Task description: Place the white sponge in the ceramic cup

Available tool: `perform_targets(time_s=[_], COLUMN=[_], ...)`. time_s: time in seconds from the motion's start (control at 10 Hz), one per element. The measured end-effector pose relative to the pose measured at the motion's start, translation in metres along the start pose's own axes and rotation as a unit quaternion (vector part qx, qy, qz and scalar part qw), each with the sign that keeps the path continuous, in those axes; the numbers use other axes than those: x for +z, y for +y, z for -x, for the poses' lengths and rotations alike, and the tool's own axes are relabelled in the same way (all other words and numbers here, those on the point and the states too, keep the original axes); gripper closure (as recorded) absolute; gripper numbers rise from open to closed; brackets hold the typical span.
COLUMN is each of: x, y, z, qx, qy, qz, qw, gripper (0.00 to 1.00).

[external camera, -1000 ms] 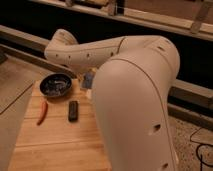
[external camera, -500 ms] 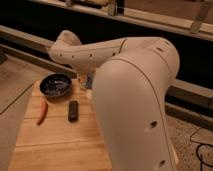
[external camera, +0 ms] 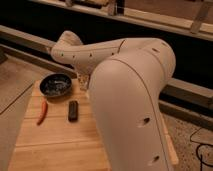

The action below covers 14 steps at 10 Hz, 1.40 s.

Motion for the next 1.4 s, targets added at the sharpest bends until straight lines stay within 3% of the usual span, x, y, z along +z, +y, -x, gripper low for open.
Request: perform_targets(time_s=[0.6, 1.4], x=[0.003, 0.018], y=[0.010, 0.015], z=[0.004, -0.013], qx=[-0.013, -0.001], qy=[-0.001, 0.024], qz=[-0.008, -0.021], qw=[0.9999, 0.9995], gripper=[1.00, 1.00])
